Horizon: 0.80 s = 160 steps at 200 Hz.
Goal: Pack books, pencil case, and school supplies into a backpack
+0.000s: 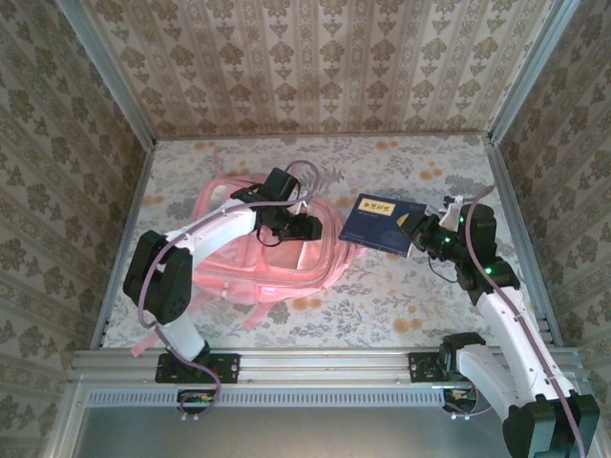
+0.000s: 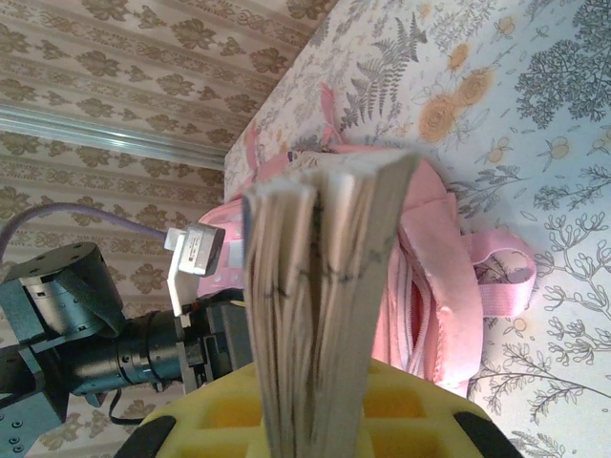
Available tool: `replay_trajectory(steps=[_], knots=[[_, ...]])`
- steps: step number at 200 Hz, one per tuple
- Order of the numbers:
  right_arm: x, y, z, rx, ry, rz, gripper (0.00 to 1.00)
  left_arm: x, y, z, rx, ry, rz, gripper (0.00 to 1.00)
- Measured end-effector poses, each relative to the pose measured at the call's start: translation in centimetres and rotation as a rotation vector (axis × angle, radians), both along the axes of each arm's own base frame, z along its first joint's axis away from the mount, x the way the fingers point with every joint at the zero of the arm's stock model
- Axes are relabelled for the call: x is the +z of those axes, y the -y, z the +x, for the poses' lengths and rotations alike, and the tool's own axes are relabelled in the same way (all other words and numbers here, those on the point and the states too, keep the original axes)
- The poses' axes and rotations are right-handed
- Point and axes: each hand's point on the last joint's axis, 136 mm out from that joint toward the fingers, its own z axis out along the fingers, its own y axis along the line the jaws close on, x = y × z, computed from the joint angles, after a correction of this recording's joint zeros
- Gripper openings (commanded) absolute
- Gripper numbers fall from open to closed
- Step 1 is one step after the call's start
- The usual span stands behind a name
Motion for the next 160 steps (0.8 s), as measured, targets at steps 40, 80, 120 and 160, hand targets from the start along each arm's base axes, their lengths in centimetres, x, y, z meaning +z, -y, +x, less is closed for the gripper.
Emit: replay_trajectory(steps=[40,80,120,160], knots=[[0.1,0.0,0.1,0.000,0.004,0.001,0.00,-0.3,0.6,-0.2,-0.015,0.000,0.003,0.51],[-0.9,-0.1,0.1,-0.001,-0.002,0.011,0.00,-0.1,1.2,-0.4,-0.059,0.047,0.050,0.42],[-1.5,-0.1,0.0,-0.002,-0.020,0.025,0.00,-0.9,1.2,-0.3,-0.078,0.058,0.126,0.38],[-0.4,-0.2,-0.5,0.004,0.014,0.035,0.00,-2.2,0.4,0.1,-0.093,0.044,0.182,0.02]])
